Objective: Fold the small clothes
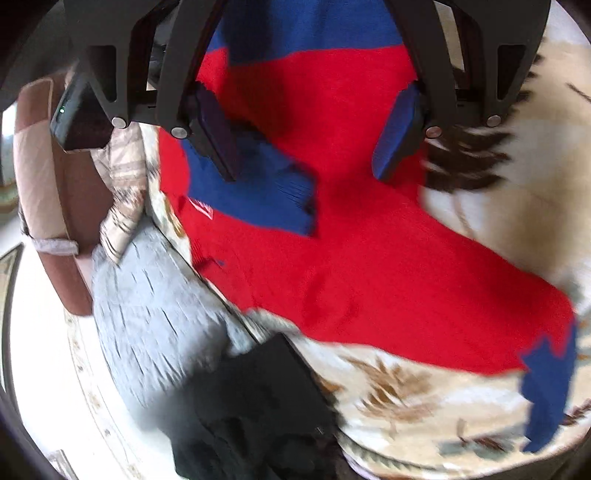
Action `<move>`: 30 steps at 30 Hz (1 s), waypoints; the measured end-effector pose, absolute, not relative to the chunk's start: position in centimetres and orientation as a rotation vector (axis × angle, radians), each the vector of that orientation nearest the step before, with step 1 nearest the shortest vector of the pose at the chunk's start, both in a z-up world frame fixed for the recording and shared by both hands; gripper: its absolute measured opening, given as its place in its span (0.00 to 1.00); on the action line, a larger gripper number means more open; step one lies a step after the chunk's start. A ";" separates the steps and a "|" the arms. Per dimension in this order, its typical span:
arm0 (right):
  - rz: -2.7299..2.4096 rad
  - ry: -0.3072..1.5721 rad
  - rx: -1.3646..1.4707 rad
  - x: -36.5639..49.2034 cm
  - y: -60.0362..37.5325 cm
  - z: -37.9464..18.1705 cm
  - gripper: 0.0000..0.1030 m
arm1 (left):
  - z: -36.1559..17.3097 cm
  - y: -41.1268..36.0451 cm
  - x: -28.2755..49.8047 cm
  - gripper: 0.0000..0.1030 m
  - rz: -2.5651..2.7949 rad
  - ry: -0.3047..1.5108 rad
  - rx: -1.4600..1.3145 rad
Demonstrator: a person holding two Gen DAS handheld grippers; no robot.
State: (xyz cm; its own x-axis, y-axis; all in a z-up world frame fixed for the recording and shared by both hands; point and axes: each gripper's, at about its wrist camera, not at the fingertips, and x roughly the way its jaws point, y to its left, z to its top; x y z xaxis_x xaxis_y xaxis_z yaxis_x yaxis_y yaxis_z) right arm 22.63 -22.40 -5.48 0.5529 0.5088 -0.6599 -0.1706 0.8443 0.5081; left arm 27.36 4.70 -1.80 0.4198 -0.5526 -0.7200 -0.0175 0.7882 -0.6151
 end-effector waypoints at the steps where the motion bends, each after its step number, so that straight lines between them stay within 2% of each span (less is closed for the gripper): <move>1: 0.400 0.881 0.447 22.0 -24.2 -5.1 0.25 | -2.1 3.9 27.4 0.71 -0.381 1.116 -0.591; 5: 0.249 0.831 0.529 20.0 -32.4 -4.8 0.28 | -3.6 0.7 27.7 0.71 -0.430 1.174 -0.565; 7: 0.177 0.812 0.559 18.8 -36.3 -4.9 0.28 | -3.8 -0.1 27.6 0.70 -0.406 1.128 -0.571; 9: 0.132 0.792 0.585 17.8 -39.2 -4.9 0.28 | -3.5 -0.5 27.5 0.32 -0.383 1.055 -0.570; 10: 0.106 0.778 0.609 17.2 -40.8 -4.9 0.28 | -3.5 -0.6 27.6 0.03 -0.386 1.045 -0.570; 13: 0.070 0.743 0.688 15.8 -43.9 -5.0 0.30 | -2.6 0.9 27.4 0.03 -0.352 0.969 -0.623; 17: 0.060 0.723 0.743 15.8 -45.2 -5.7 0.37 | -0.9 3.1 27.3 0.03 -0.304 0.895 -0.637; 22: 0.020 0.715 0.834 18.7 -46.2 -7.5 0.38 | -2.6 3.2 28.0 0.03 -0.290 0.962 -0.644; 25: 0.046 0.774 0.822 21.3 -45.2 -8.5 0.38 | -2.7 3.3 28.1 0.03 -0.293 0.970 -0.640; 27: 0.086 0.817 0.795 22.6 -44.3 -8.8 0.19 | -2.6 3.5 27.9 0.03 -0.302 0.964 -0.644; 28: 0.092 0.787 0.736 22.5 -43.8 -7.9 0.15 | -2.5 3.5 27.8 0.03 -0.305 0.963 -0.643; 30: 0.074 0.685 0.681 21.4 -43.6 -6.2 0.14 | -2.8 3.3 27.7 0.03 -0.310 0.976 -0.637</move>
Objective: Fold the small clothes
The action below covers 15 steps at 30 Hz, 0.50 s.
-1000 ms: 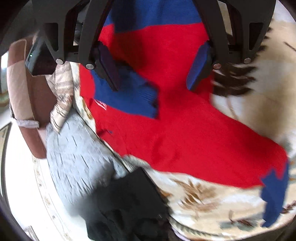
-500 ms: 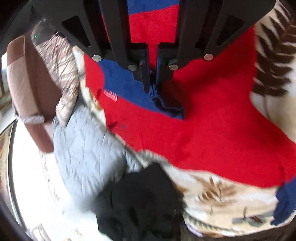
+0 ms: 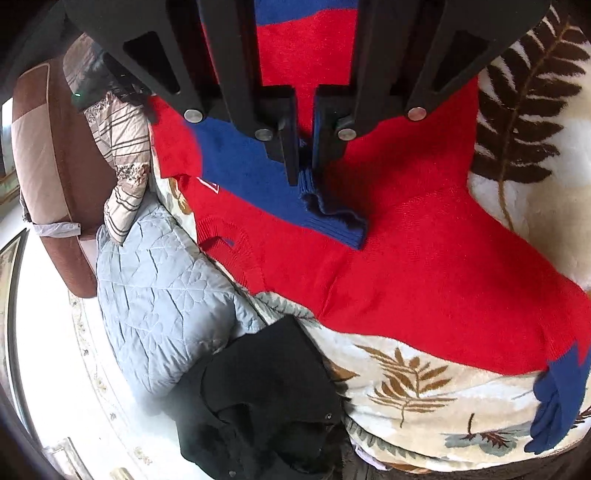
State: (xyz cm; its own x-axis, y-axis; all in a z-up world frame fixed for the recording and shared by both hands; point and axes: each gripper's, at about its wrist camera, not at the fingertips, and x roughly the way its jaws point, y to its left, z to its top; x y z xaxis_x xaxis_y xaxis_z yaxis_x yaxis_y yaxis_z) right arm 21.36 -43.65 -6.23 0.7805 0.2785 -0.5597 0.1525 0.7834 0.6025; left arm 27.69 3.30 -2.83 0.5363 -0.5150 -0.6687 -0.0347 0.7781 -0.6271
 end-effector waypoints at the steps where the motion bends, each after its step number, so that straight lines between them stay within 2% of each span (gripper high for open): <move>1: 0.052 0.651 0.682 20.8 -44.0 -5.9 0.13 | -3.2 2.9 27.8 0.04 -0.305 0.993 -0.620; 3: -0.029 0.643 0.703 20.4 -45.3 -6.6 0.12 | -4.0 1.5 28.0 0.04 -0.290 1.046 -0.558; 5: -0.104 0.756 0.691 21.3 -46.2 -9.1 0.05 | -4.6 0.5 28.0 0.04 -0.273 1.093 -0.499; 6: -0.105 0.785 0.701 21.5 -46.5 -9.9 0.05 | -4.4 0.5 27.9 0.04 -0.275 1.097 -0.491; 8: -0.117 0.747 0.730 20.7 -46.9 -9.1 0.13 | -3.2 1.6 27.7 0.05 -0.287 1.068 -0.540; 9: -0.134 0.723 0.725 20.3 -46.9 -8.2 0.13 | -2.6 2.2 27.5 0.08 -0.288 1.036 -0.568; 13: -0.031 0.639 0.674 20.2 -45.4 -5.5 0.14 | -0.8 3.3 26.7 0.35 -0.285 0.924 -0.589; 15: 0.003 0.648 0.642 20.8 -44.1 -5.4 0.16 | -1.7 2.6 27.1 0.36 -0.284 0.950 -0.568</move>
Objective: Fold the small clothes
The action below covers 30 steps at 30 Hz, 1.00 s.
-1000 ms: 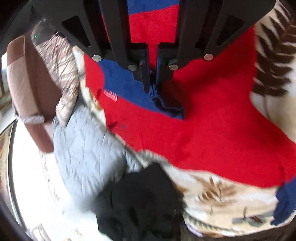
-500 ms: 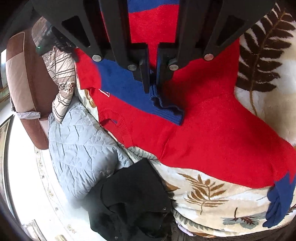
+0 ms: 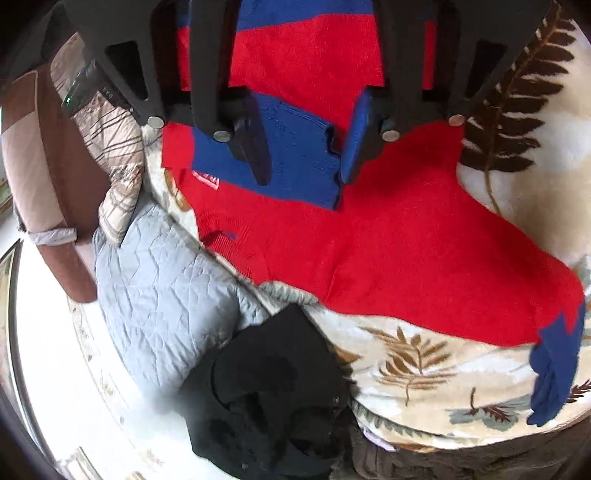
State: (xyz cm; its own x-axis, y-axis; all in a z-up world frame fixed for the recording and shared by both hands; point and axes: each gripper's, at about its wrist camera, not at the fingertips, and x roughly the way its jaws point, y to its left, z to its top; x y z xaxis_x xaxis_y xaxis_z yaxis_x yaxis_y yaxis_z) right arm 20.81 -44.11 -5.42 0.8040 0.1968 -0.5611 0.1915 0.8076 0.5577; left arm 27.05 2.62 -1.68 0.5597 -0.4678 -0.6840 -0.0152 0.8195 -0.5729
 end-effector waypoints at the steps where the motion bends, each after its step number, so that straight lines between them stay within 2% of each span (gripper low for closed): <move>1: 0.007 0.662 0.630 21.4 -43.4 -5.7 0.18 | -2.4 2.2 27.5 0.36 -0.278 0.986 -0.550; 3: -0.009 0.738 0.611 22.5 -42.7 -7.4 0.23 | -4.5 0.9 28.4 0.35 -0.251 1.086 -0.501; 4: -0.031 0.793 0.601 22.7 -42.5 -8.6 0.18 | -4.8 0.8 28.4 0.33 -0.244 1.081 -0.489; 7: -0.062 0.750 0.583 22.2 -41.4 -7.5 0.23 | -3.7 0.8 28.1 0.34 -0.260 1.062 -0.497; 12: 0.149 0.735 0.547 23.0 -34.5 -5.2 0.24 | -2.1 2.7 27.6 0.34 -0.259 1.035 -0.585; 13: 0.196 0.747 0.536 23.4 -32.6 -5.3 0.24 | -1.3 3.7 27.4 0.35 -0.251 1.014 -0.608; 17: 0.334 0.796 0.508 24.3 -25.9 -6.4 0.23 | 1.3 8.5 26.7 0.54 -0.185 0.919 -0.677; 21: 0.418 0.859 0.482 25.2 -21.0 -8.8 0.24 | 2.9 15.8 27.1 0.58 -0.066 0.853 -0.700; 23: 0.392 0.825 0.400 24.4 -19.6 -9.7 0.24 | 3.0 19.8 28.0 0.66 0.016 0.853 -0.696; 30: 0.402 0.813 0.420 24.2 -20.2 -9.7 0.24 | 0.8 26.8 33.0 0.68 0.108 0.956 -0.786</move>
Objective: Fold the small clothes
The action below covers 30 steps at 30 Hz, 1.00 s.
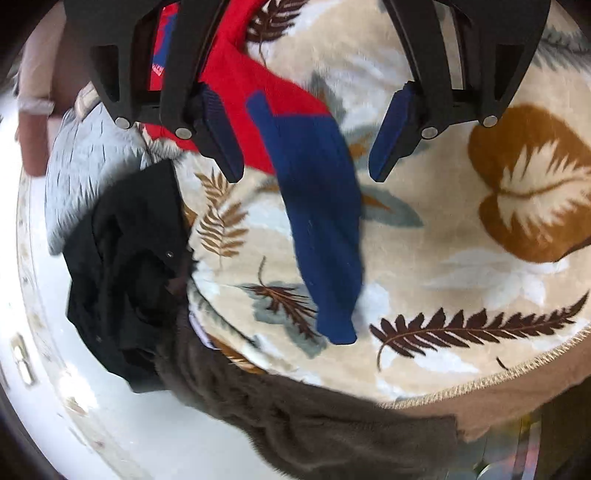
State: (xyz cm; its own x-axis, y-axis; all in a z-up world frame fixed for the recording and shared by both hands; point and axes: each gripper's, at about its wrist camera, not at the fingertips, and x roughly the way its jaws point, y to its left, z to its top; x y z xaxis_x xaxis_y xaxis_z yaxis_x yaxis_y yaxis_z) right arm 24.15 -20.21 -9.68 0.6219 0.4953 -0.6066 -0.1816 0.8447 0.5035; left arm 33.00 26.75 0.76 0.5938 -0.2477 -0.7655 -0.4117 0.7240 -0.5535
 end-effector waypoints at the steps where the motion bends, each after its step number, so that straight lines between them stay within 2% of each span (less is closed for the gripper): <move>1: 0.405 0.811 0.426 24.1 -20.3 -9.7 0.24 | 0.3 26.7 33.6 0.68 0.100 0.972 -0.790; 6: 0.413 0.808 0.441 24.1 -20.3 -9.5 0.24 | -1.5 25.0 36.5 0.68 0.128 1.061 -0.696; 7: 0.414 0.807 0.443 24.0 -20.3 -9.5 0.24 | -1.6 24.9 36.7 0.56 0.140 1.064 -0.682; 8: 0.415 0.806 0.446 24.0 -20.4 -9.5 0.24 | -1.7 25.1 36.2 0.25 0.138 1.049 -0.688; 9: 0.416 0.806 0.450 24.0 -20.4 -9.5 0.24 | -1.8 25.4 36.1 0.13 0.120 1.041 -0.700; 10: 0.417 0.805 0.453 24.1 -20.5 -9.5 0.24 | -1.8 26.0 35.5 0.09 0.105 1.028 -0.719; 14: 0.421 0.804 0.461 24.1 -20.6 -9.6 0.24 | -1.8 28.7 30.7 0.09 0.154 0.947 -0.724; 18: 0.422 0.803 0.464 24.1 -20.6 -9.6 0.24 | -3.3 31.1 27.5 0.09 0.156 0.954 -0.777; 21: 0.422 0.803 0.464 24.1 -20.6 -9.6 0.24 | -3.6 32.6 26.2 0.09 0.126 0.926 -0.890; 22: 0.422 0.803 0.463 24.1 -20.6 -9.6 0.24 | -3.5 32.8 26.2 0.15 0.109 0.916 -0.919; 24: 0.421 0.803 0.463 24.1 -20.6 -9.6 0.24 | -3.1 32.8 26.7 0.38 0.077 0.896 -0.965; 25: 0.421 0.803 0.463 24.1 -20.7 -9.6 0.24 | -3.0 32.6 27.1 0.59 0.069 0.887 -0.983; 26: 0.421 0.803 0.464 24.1 -20.7 -9.6 0.24 | -2.9 32.4 27.6 0.69 0.067 0.877 -0.996; 30: 0.426 0.803 0.472 24.1 -20.8 -9.6 0.24 | -4.3 31.5 30.4 0.71 0.067 0.918 -1.050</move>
State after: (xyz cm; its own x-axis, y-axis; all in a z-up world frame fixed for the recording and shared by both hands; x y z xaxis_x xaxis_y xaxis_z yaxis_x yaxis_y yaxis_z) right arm 24.14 -20.79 -9.65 0.6219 0.5290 -0.5774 -0.1820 0.8148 0.5505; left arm 30.35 31.49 -4.34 0.6408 -0.3611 -0.6775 -0.4561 0.5308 -0.7143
